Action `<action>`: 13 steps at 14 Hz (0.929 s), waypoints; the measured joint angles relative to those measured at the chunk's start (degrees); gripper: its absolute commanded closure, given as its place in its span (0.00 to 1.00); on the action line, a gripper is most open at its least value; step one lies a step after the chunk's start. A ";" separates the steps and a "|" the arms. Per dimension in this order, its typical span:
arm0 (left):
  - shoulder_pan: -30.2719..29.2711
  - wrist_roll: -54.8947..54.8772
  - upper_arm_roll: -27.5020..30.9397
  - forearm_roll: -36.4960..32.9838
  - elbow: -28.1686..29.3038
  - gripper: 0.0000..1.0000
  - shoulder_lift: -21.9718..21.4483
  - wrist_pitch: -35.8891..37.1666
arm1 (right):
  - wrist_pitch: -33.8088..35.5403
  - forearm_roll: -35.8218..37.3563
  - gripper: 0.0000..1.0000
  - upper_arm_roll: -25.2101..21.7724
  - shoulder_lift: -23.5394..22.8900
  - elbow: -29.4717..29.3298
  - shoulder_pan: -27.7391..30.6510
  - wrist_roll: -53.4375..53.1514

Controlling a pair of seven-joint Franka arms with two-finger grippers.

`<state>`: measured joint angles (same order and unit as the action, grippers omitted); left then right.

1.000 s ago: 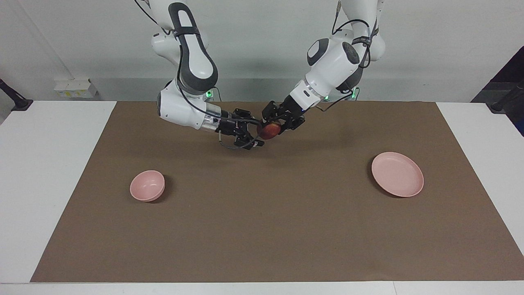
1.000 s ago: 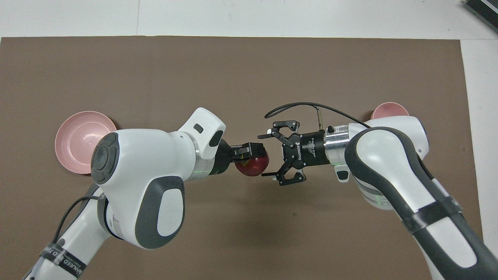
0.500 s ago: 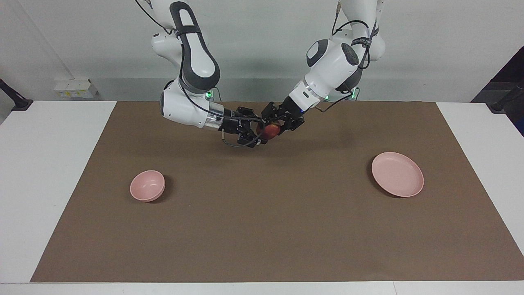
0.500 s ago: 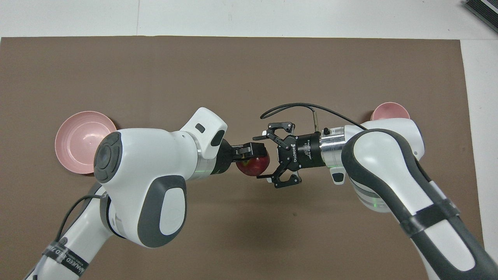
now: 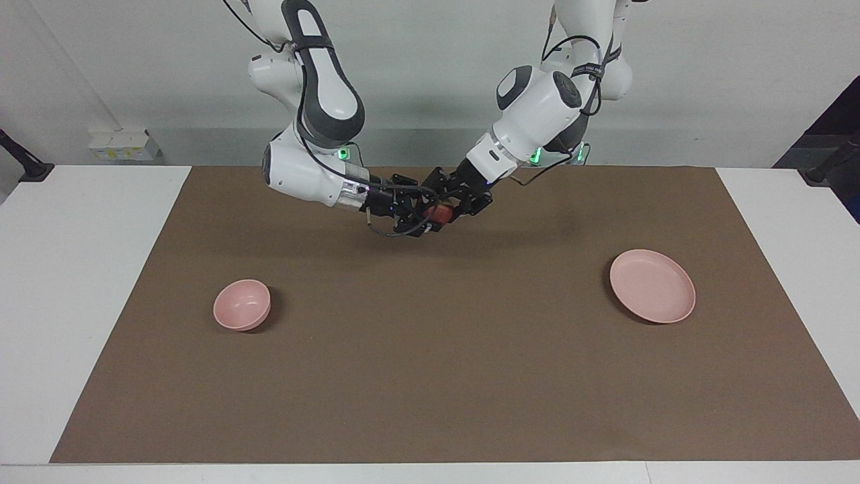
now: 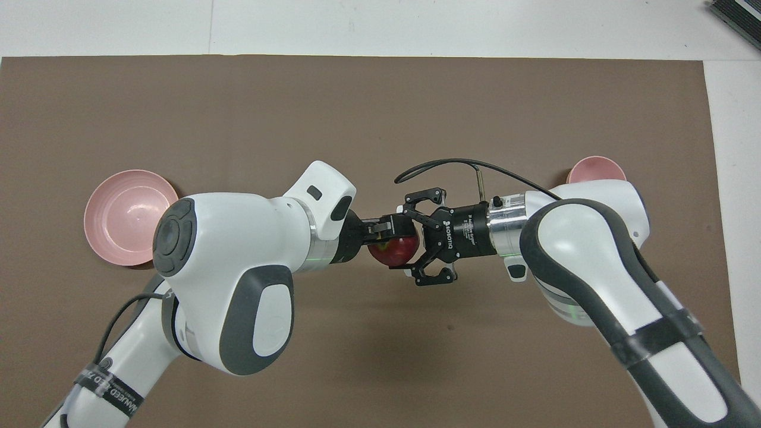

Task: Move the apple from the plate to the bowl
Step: 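Close the right gripper on the apple held by the left gripper, then carry the apple with the right gripper while the left gripper withdraws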

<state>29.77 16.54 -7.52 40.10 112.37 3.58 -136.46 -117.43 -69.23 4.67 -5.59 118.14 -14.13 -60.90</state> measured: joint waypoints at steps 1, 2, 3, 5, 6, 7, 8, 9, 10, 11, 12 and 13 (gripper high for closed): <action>0.00 -0.01 0.00 -0.01 -0.26 0.00 0.06 0.00 | 0.01 0.06 1.00 0.00 0.06 -0.15 0.08 0.00; 0.00 -0.10 -0.02 -0.09 -0.57 0.00 0.03 0.03 | -0.18 0.69 1.00 -0.01 0.08 -0.27 0.16 0.00; 0.01 -0.13 -0.10 -0.51 -1.13 0.00 -0.09 0.13 | -0.49 1.21 1.00 -0.06 0.04 -0.26 0.32 0.00; 0.05 -0.13 -0.19 -1.53 -1.94 0.00 -0.60 1.17 | -0.59 1.75 1.00 -0.23 -0.04 -0.26 0.43 0.00; 0.06 -0.14 -0.19 -1.68 -2.10 0.00 -0.94 2.06 | -0.65 2.04 1.00 -0.23 -0.04 -0.26 0.45 0.00; 0.05 -0.14 -0.06 -2.05 -2.19 0.00 -1.50 3.31 | -0.78 2.42 1.00 -0.23 -0.04 -0.26 0.45 0.07; 0.00 -0.13 0.25 -2.90 -2.22 0.00 -2.11 4.71 | -0.85 3.47 1.00 -0.25 -0.05 -0.30 0.50 0.39; -0.17 -0.12 0.71 -4.07 -2.26 0.00 -2.81 6.11 | -0.88 5.35 1.00 -0.29 -0.04 -0.43 0.60 0.89; -0.60 -0.11 1.20 -5.82 -2.29 0.00 -3.59 7.41 | -0.88 8.04 1.00 -0.31 -0.04 -0.76 0.76 1.19; -1.46 -0.09 1.55 -7.95 -2.34 0.00 -4.40 8.93 | -0.89 11.08 1.00 -0.33 -0.03 -1.31 0.98 1.33; -2.77 -0.07 1.72 -10.48 -2.39 0.00 -5.18 10.78 | -0.90 14.30 1.00 -0.40 0.00 -2.06 1.18 1.42; -4.18 -0.11 1.84 -13.24 -2.44 0.00 -5.82 12.37 | -0.90 17.18 1.00 -0.48 0.09 -2.83 1.33 1.46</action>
<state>25.58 16.43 -5.68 26.86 109.93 -2.23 -124.09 -118.33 -52.04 4.19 -5.50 115.31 -12.80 -59.44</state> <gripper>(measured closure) 0.000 0.203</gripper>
